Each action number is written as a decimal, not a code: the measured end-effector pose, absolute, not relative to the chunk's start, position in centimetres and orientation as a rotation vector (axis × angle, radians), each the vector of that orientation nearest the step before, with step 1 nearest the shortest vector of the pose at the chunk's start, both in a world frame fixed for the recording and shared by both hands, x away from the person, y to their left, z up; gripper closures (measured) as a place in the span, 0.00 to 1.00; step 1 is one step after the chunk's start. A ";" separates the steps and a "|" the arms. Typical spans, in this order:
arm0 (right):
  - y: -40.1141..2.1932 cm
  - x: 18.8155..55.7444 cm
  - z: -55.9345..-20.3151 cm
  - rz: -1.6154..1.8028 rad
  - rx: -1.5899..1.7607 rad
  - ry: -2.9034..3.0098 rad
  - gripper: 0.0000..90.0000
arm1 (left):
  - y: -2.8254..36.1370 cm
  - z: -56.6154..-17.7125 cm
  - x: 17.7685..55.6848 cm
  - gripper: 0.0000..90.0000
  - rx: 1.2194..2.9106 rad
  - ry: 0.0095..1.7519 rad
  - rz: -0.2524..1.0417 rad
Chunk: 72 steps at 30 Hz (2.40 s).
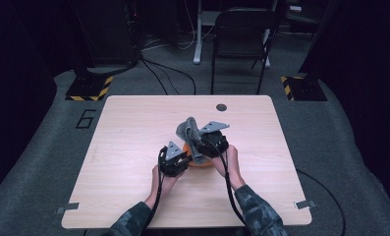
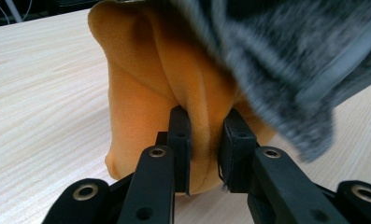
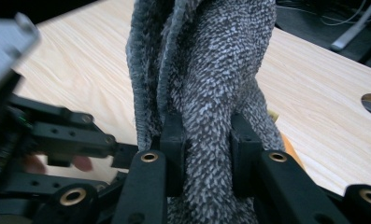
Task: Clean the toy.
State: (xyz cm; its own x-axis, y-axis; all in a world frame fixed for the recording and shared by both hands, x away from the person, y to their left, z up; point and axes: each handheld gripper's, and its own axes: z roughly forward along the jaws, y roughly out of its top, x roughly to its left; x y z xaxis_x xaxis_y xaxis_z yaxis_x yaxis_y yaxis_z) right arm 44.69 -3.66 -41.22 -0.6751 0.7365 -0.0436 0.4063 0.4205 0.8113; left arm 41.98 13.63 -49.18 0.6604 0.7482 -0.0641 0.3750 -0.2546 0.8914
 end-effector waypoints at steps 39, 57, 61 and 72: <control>-9.0 45.4 -43.2 1.059 1.144 2.255 0.80 | 13.8 -49.3 42.3 0.85 1.870 0.888 0.467; -12.4 47.9 -47.3 1.011 1.385 2.253 0.80 | 14.1 -49.3 42.4 0.85 1.875 0.890 0.453; -12.0 48.4 -49.0 0.885 1.398 2.291 0.80 | 14.1 -49.4 42.4 0.85 1.867 0.893 0.461; -13.4 48.7 -49.0 0.922 1.439 2.250 0.80 | 14.5 -49.3 42.6 0.84 1.866 0.896 0.444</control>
State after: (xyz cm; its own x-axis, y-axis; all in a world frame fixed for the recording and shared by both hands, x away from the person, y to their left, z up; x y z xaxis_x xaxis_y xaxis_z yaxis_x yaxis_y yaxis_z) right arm 48.69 -13.37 -49.03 -0.4444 0.8925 0.0767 0.6896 0.2863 0.6652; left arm 42.59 14.48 -49.30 0.6609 0.7461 -0.0809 0.3881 -0.2475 0.8878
